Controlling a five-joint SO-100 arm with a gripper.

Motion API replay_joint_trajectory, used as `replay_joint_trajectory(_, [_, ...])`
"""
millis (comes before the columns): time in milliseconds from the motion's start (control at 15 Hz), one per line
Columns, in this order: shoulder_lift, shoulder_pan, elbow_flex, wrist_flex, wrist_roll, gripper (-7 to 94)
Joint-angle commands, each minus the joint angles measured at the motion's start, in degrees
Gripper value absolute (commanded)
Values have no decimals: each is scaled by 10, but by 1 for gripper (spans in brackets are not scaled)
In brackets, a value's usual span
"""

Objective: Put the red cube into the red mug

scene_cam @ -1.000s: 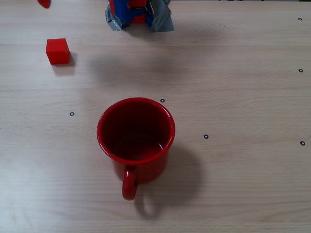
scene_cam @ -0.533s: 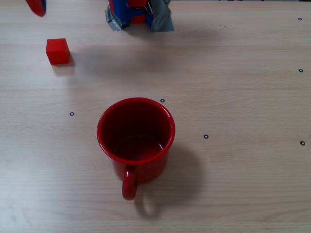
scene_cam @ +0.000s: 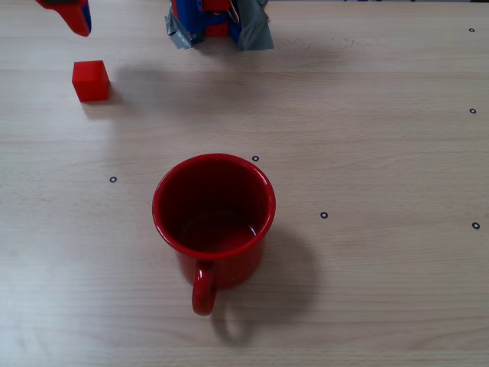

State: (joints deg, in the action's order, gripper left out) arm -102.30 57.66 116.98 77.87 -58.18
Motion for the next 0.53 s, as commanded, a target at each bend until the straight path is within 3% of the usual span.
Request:
replay_joint_trajectory(0, [-4, -11, -12, -11, 0, 0])
replay_joint_trajectory(200, [7, -25, -27, -32, 17, 0])
replay_joint_trajectory(467, [11, -33, -48, -25, 71, 24])
